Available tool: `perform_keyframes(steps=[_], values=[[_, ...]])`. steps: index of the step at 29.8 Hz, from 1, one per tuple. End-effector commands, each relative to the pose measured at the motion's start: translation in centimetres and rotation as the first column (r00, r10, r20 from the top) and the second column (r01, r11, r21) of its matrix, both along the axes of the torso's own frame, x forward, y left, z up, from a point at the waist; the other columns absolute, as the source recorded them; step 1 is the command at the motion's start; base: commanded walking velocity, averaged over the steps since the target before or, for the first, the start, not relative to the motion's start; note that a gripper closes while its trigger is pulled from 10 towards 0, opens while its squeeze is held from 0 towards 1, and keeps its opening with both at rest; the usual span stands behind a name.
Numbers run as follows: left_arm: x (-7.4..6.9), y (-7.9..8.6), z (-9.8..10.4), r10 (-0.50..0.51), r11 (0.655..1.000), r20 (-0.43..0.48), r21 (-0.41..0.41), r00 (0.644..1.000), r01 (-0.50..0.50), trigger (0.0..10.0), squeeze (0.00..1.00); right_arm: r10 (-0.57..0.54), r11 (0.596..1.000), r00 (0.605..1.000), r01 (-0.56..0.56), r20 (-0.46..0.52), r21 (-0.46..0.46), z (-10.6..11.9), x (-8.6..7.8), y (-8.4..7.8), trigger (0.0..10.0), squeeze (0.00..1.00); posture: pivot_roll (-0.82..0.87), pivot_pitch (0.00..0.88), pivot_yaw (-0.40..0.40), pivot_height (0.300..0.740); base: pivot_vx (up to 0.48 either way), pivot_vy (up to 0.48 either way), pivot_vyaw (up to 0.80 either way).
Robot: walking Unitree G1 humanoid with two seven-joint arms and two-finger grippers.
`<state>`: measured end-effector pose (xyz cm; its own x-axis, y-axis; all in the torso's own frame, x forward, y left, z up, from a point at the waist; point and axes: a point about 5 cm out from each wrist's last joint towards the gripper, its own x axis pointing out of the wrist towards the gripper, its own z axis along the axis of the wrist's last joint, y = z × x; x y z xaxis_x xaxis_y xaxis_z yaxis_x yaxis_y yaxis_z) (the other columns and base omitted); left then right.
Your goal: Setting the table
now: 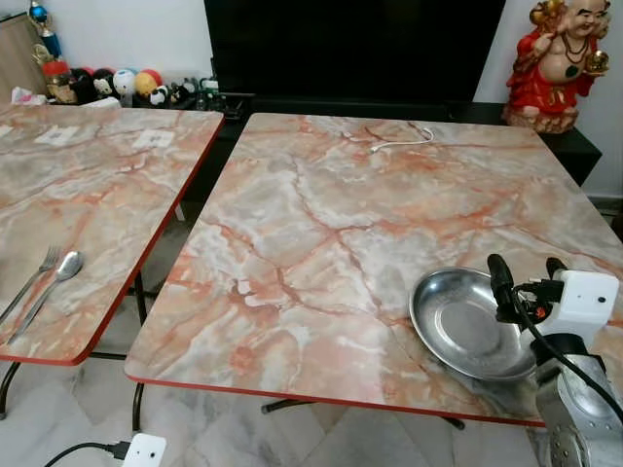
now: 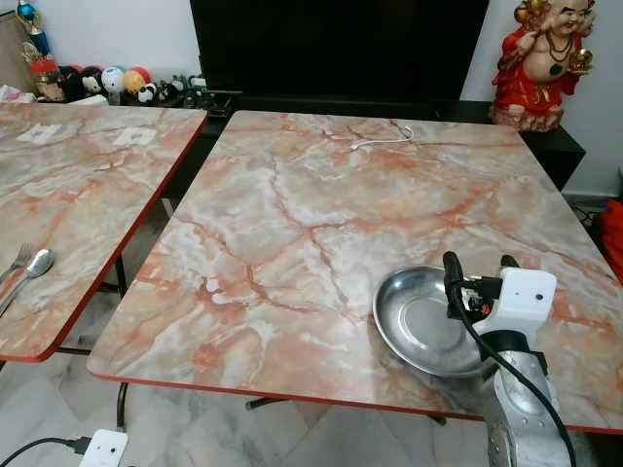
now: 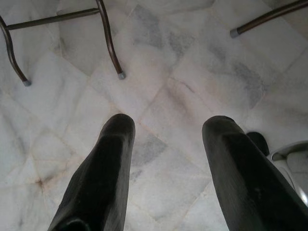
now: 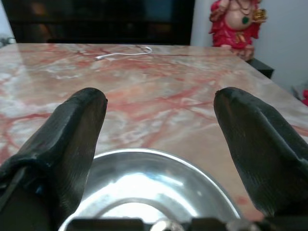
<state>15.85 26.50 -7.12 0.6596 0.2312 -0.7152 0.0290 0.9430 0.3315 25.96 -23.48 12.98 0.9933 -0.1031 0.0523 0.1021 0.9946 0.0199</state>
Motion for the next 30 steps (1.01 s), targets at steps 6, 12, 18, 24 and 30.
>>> perform_keyframes(steps=[6, 12, 18, 24, 30], values=[[0.2, 0.4, 0.2, 0.034, 0.999, 0.007, -0.014, 0.999, -0.034, 10.0, 0.00, 0.028, 0.996, 0.999, -0.027, -0.014, 0.084, -1.9, -0.7, 2.0, 10.0, 0.00, 0.06, 0.012, -0.025, 0.740, 0.000, 0.000, 0.00], [0.0, 0.5, 0.1, 0.039, 0.999, -0.006, -0.014, 0.999, -0.040, 10.0, 0.00, 0.053, 0.995, 0.999, -0.051, -0.012, 0.088, -2.2, -0.8, 3.1, 10.0, 0.00, 0.07, 0.008, -0.029, 0.740, 0.000, 0.329, 0.00], [-0.4, 0.3, -0.1, 0.049, 0.999, -0.019, -0.019, 0.999, -0.050, 10.0, 0.00, 0.054, 0.993, 0.998, -0.056, 0.022, 0.103, -1.7, -0.6, 3.1, 10.0, 0.00, 0.08, 0.000, -0.030, 0.740, 0.000, 0.459, 0.00], [-0.5, 0.3, -0.2, 0.047, 0.999, -0.019, -0.025, 0.999, -0.048, 10.0, 0.00, 0.065, 0.993, 0.998, -0.067, 0.025, 0.096, -1.8, -0.7, 3.1, 10.0, 0.00, 0.08, 0.000, -0.030, 0.740, 0.000, 0.480, 0.00], [-0.7, 0.4, -0.2, 0.048, 0.998, -0.018, -0.027, 0.999, -0.048, 10.0, 0.00, 0.078, 0.992, 0.996, -0.082, 0.035, 0.100, -1.8, -0.6, 3.5, 10.0, 0.00, 0.09, 0.000, -0.031, 0.740, 0.000, 0.480, 0.00]])
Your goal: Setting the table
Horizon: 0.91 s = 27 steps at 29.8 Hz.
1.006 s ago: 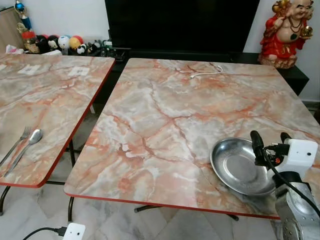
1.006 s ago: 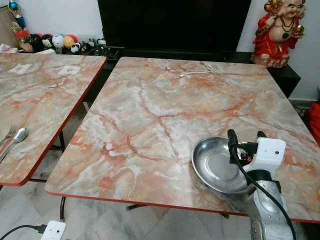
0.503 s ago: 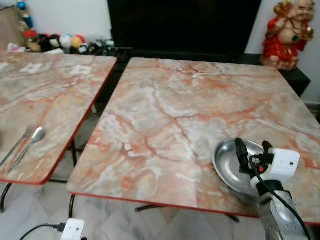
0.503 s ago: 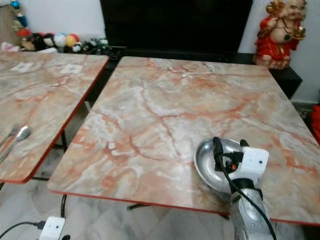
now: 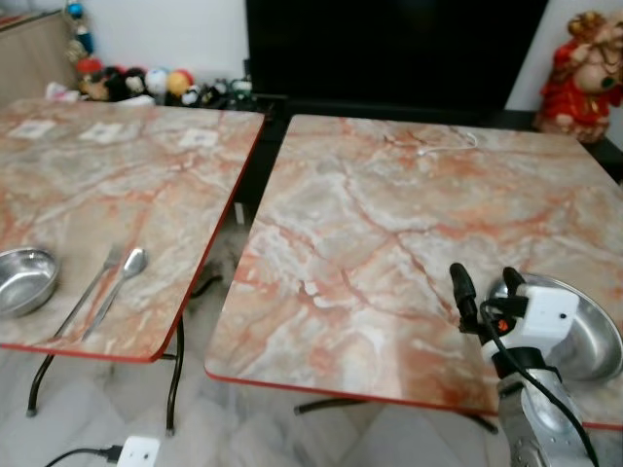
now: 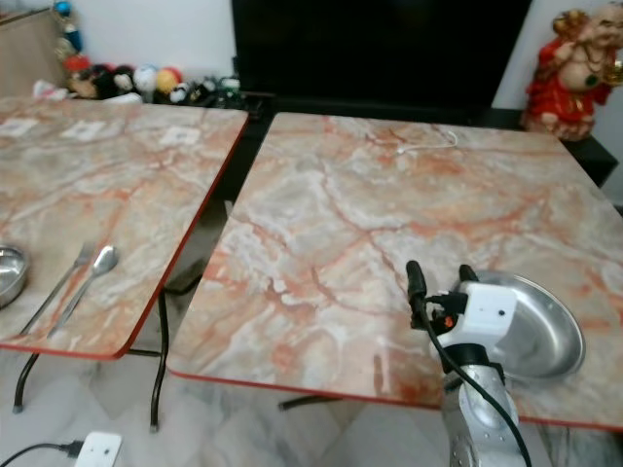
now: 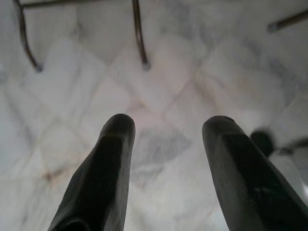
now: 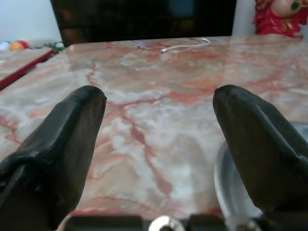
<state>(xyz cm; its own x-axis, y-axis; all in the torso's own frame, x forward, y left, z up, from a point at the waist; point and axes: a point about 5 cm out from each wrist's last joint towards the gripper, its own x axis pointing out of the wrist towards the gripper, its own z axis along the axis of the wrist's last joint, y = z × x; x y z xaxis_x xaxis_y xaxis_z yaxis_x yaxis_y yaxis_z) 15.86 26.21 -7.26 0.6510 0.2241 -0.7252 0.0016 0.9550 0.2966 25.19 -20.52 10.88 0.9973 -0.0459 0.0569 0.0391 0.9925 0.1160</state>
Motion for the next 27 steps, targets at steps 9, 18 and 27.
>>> perform_keyframes(steps=[9, 18, 27], values=[[-1.1, 1.4, 0.1, 0.028, 1.000, -0.016, 0.012, 0.999, -0.028, 10.0, 0.00, 0.020, 1.000, 0.999, -0.021, 0.028, 0.017, 0.4, 0.4, 0.8, 10.0, 0.00, 0.09, 0.000, -0.034, 0.740, 0.000, 0.480, 0.00], [-0.8, 1.4, 0.2, 0.030, 1.000, -0.007, 0.008, 1.000, -0.030, 10.0, 0.00, 0.077, 0.997, 0.996, -0.077, 0.053, -0.003, 0.7, 0.6, 1.8, 10.0, 0.00, 0.09, 0.003, -0.035, 0.740, 0.000, 0.480, 0.56], [-0.5, 0.9, 0.2, 0.026, 1.000, 0.006, 0.005, 1.000, -0.026, 10.0, 0.00, 0.081, 0.997, 0.995, -0.082, 0.055, 0.012, 0.7, 0.9, 2.1, 10.0, 0.00, 0.09, 0.005, -0.035, 0.740, 0.000, 0.480, 0.00]])
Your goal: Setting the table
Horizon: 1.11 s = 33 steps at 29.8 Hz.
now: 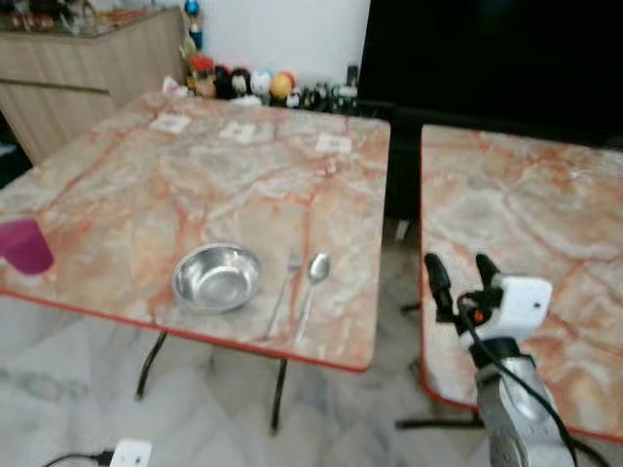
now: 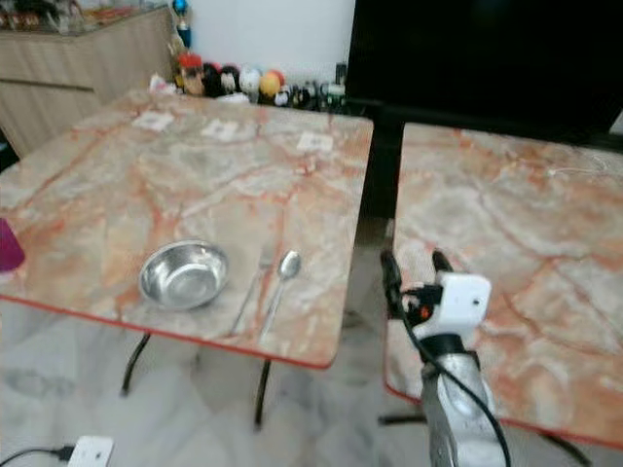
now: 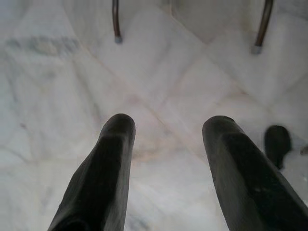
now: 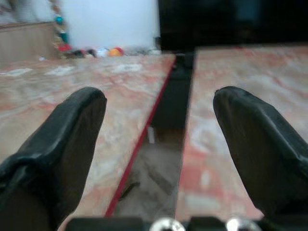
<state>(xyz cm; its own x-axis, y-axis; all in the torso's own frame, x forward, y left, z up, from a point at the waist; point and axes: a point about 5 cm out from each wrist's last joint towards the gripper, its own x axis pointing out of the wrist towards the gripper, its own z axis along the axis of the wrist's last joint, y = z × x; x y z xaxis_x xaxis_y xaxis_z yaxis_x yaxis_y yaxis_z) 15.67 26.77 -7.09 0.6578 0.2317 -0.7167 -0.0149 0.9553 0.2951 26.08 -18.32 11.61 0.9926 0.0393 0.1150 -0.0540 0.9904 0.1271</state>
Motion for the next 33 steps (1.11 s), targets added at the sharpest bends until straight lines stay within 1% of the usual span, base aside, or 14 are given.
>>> perform_keyframes(steps=[1, 9, 20, 27, 33], values=[[-0.26, 0.35, -0.01, 0.014, 1.000, -0.007, 0.006, 1.000, -0.013, 10.0, 0.00, -0.004, 1.000, 1.000, 0.004, -0.003, 0.003, -0.06, -0.03, -0.07, 10.0, 0.00, 0.09, 0.005, -0.035, 0.740, 0.000, 0.480, 0.00], [-0.36, 0.29, -0.06, 0.013, 1.000, -0.008, 0.007, 1.000, -0.013, 10.0, 0.00, -0.001, 1.000, 1.000, 0.001, -0.006, 0.008, -0.18, 0.01, 0.21, 10.0, 0.00, 0.09, 0.005, -0.035, 0.740, 0.000, 0.480, 0.00], [-0.35, 0.78, 0.15, 0.016, 1.000, -0.001, 0.010, 1.000, -0.016, 10.0, 0.00, 0.005, 1.000, 1.000, -0.005, 0.001, 0.014, -0.05, 0.26, 0.52, 10.0, 0.00, 0.10, 0.009, -0.032, 0.740, 0.000, 0.460, 0.00], [-0.33, 0.63, 0.12, 0.008, 1.000, 0.002, 0.013, 1.000, -0.008, 10.0, 0.00, 0.010, 1.000, 1.000, -0.010, 0.005, 0.026, 0.04, 0.31, 0.79, 10.0, 0.00, 0.10, 0.010, -0.034, 0.740, 0.000, 0.000, 0.00], [-0.30, 0.14, -0.01, 0.001, 1.000, 0.007, 0.007, 1.000, -0.001, 10.0, 0.00, -0.016, 0.999, 1.000, 0.016, -0.003, 0.034, -0.11, 0.27, 0.34, 10.0, 0.00, 0.10, 0.013, -0.036, 0.740, 0.000, 0.000, 0.00]])
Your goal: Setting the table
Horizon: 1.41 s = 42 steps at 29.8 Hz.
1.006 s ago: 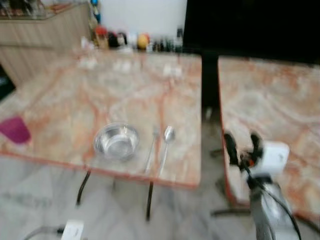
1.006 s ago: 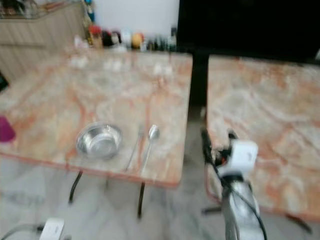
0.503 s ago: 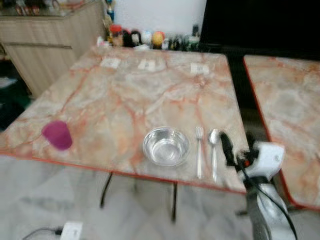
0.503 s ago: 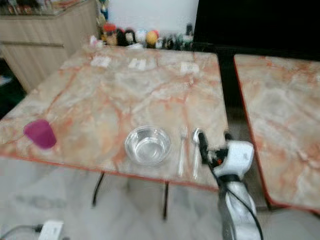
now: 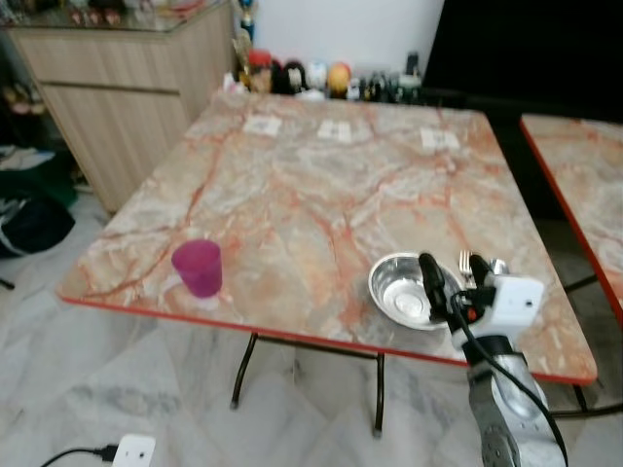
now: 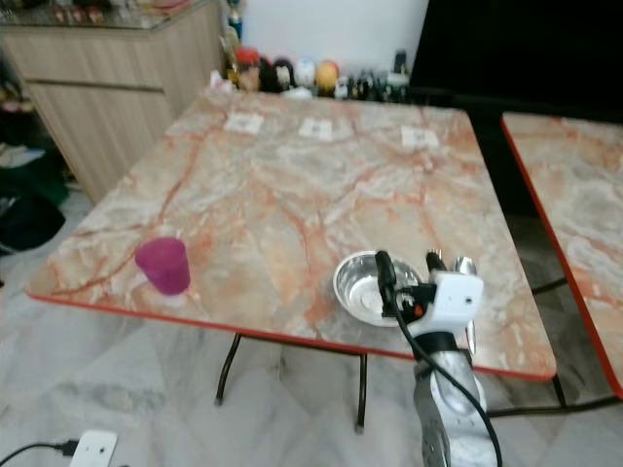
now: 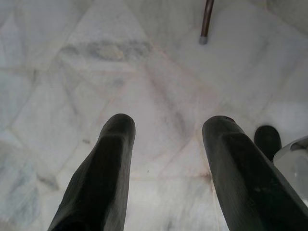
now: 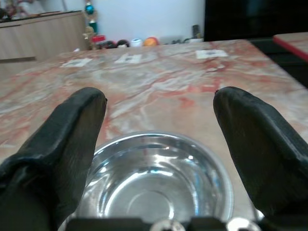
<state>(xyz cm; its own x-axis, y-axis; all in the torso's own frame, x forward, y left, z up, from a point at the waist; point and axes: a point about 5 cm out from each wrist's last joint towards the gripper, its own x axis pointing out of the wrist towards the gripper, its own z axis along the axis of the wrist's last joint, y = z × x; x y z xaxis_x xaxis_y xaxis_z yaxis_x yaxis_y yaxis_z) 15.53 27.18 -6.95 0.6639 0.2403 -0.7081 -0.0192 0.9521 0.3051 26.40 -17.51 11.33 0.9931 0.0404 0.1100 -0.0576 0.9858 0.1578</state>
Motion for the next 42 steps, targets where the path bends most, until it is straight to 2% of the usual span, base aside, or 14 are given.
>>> perform_keyframes(steps=[1, 8, 13, 18, 26, 27, 28, 29, 33, 34, 35, 38, 42], values=[[-0.2, -0.3, -0.2, -0.001, 1.000, -0.002, -0.003, 1.000, 0.001, 10.0, 0.00, -0.021, 1.000, 1.000, 0.021, 0.004, 0.003, 0.2, -0.1, -0.5, 10.0, 0.00, 0.10, 0.013, -0.036, 0.740, 0.000, 0.000, 0.00], [-0.5, -0.8, -0.5, -0.041, 0.999, -0.024, 0.006, 0.999, 0.042, 10.0, 0.00, -0.046, 0.999, 0.999, 0.046, -0.007, 0.010, 0.0, -0.1, -1.0, 10.0, 0.00, 0.10, 0.014, -0.037, 0.740, 0.000, 0.000, 0.00], [-0.5, -0.6, -0.4, -0.025, 1.000, -0.026, 0.003, 0.999, 0.025, 10.0, 0.00, -0.054, 0.999, 0.998, 0.054, -0.041, 0.005, -0.4, 0.0, -1.1, 10.0, 0.00, 0.10, 0.012, -0.037, 0.740, 0.000, -0.344, 0.00], [-0.4, -0.2, -0.3, -0.018, 1.000, -0.025, 0.007, 1.000, 0.018, 10.0, 0.00, -0.067, 0.997, 0.996, 0.069, -0.053, 0.036, -0.6, 0.0, -1.2, 10.0, 0.00, 0.10, 0.013, -0.038, 0.740, 0.000, 0.000, 0.00], [-0.5, -0.1, -0.3, -0.016, 1.000, -0.023, 0.004, 1.000, 0.016, 10.0, 0.00, -0.070, 0.989, 0.986, 0.088, -0.148, 0.119, -1.6, 0.5, -1.3, 10.0, 0.00, 0.10, 0.013, -0.039, 0.740, 0.000, 0.000, 0.00], [-0.5, -0.1, -0.3, -0.016, 1.000, -0.023, 0.003, 1.000, 0.016, 10.0, 0.00, -0.052, 0.988, 0.983, 0.077, -0.178, 0.136, -2.0, 0.6, -1.1, 10.0, 0.80, 0.10, 0.013, -0.039, 0.740, 0.000, 0.000, 0.00], [-0.4, -0.1, -0.3, -0.016, 1.000, -0.023, 0.003, 1.000, 0.016, 10.0, 0.00, -0.031, 0.986, 0.978, 0.064, -0.208, 0.153, -2.4, 0.7, -0.9, 10.0, 0.80, 0.10, 0.013, -0.039, 0.740, 0.000, 0.000, 0.00], [-0.4, -0.2, -0.3, -0.015, 1.000, -0.022, 0.004, 1.000, 0.015, 10.0, 0.00, -0.012, 0.986, 0.973, 0.049, -0.230, 0.158, -2.7, 0.8, -0.6, 10.0, 1.00, 0.10, 0.015, -0.040, 0.740, 0.000, 0.000, 0.00], [-0.4, -0.2, -0.3, -0.015, 1.000, -0.021, 0.005, 1.000, 0.015, 10.0, 0.00, 0.006, 0.977, 0.977, 0.040, -0.213, 0.211, -2.2, 1.4, -0.2, 10.0, 1.00, 0.10, 0.015, -0.040, 0.740, 0.000, 0.000, 0.00], [-0.3, -0.3, -0.3, -0.016, 1.000, -0.020, 0.005, 1.000, 0.016, 10.0, 0.00, 0.004, 0.976, 0.977, 0.042, -0.214, 0.213, -2.2, 1.5, -0.2, 10.0, 0.29, 0.10, 0.015, -0.040, 0.740, 0.000, 0.000, 0.00], [-0.2, -0.4, -0.3, -0.017, 1.000, -0.018, 0.005, 1.000, 0.018, 10.0, 0.00, 0.000, 0.976, 0.976, 0.047, -0.219, 0.211, -2.2, 1.7, -0.1, 10.0, 0.00, 0.10, 0.015, -0.040, 0.740, 0.000, 0.000, 0.00], [-0.1, -0.5, -0.2, -0.020, 1.000, -0.012, 0.005, 1.000, 0.020, 10.0, 0.00, 0.014, 0.960, 0.969, 0.055, -0.246, 0.273, -2.5, 2.1, 0.1, 10.0, 0.00, 0.10, 0.014, -0.038, 0.740, 0.000, 0.000, 0.00], [0.0, -0.6, -0.2, -0.020, 1.000, -0.005, 0.002, 1.000, 0.020, 10.0, 0.00, 0.026, 0.949, 0.966, 0.058, -0.259, 0.311, -2.4, 2.8, 0.3, 10.0, 0.00, 0.11, 0.014, -0.039, 0.740, 0.000, 0.000, 0.00]])
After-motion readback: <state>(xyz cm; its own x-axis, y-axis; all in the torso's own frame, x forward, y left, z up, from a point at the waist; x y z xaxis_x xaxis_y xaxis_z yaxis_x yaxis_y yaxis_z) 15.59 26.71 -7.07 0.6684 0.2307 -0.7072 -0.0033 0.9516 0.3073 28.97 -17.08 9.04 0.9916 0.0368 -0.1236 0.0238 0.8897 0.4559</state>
